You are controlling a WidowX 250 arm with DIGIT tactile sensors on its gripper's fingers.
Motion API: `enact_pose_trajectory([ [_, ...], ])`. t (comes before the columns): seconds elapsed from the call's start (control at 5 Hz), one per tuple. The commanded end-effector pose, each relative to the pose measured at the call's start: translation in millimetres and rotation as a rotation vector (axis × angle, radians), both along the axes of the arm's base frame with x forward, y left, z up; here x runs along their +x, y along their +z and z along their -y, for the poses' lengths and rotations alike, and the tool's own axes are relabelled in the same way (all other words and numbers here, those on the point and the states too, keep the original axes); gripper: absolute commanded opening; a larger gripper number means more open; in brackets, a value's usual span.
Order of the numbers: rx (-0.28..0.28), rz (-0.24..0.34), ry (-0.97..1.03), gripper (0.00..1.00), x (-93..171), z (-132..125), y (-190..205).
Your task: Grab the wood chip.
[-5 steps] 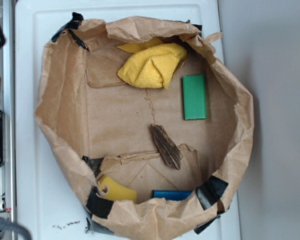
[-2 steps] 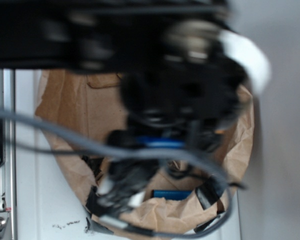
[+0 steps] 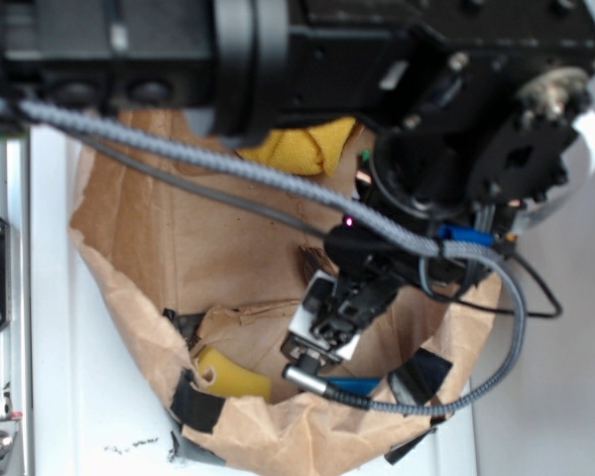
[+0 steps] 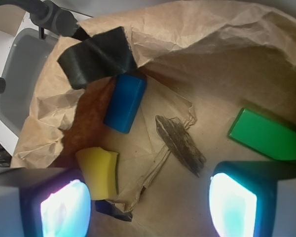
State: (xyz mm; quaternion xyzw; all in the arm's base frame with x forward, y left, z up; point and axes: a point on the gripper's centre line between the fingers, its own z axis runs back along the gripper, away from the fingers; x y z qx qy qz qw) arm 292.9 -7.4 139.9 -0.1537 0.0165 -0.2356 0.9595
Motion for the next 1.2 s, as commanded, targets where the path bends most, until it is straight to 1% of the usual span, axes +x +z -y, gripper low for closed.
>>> enact_pose_trajectory([
  [0.0,0.004,0.078,-0.002,1.0,5,2,19],
  [0.2,0.002,0.201,-0.108,1.0,-8,-2,-19],
  [0.4,0.056,0.254,-0.148,1.0,-4,-4,-60],
  [0.6,0.078,0.269,-0.163,1.0,4,0,-76],
  [0.8,0.102,0.303,-0.151,1.0,20,10,-93],
  [1.0,0.093,0.278,-0.176,1.0,31,21,-104],
])
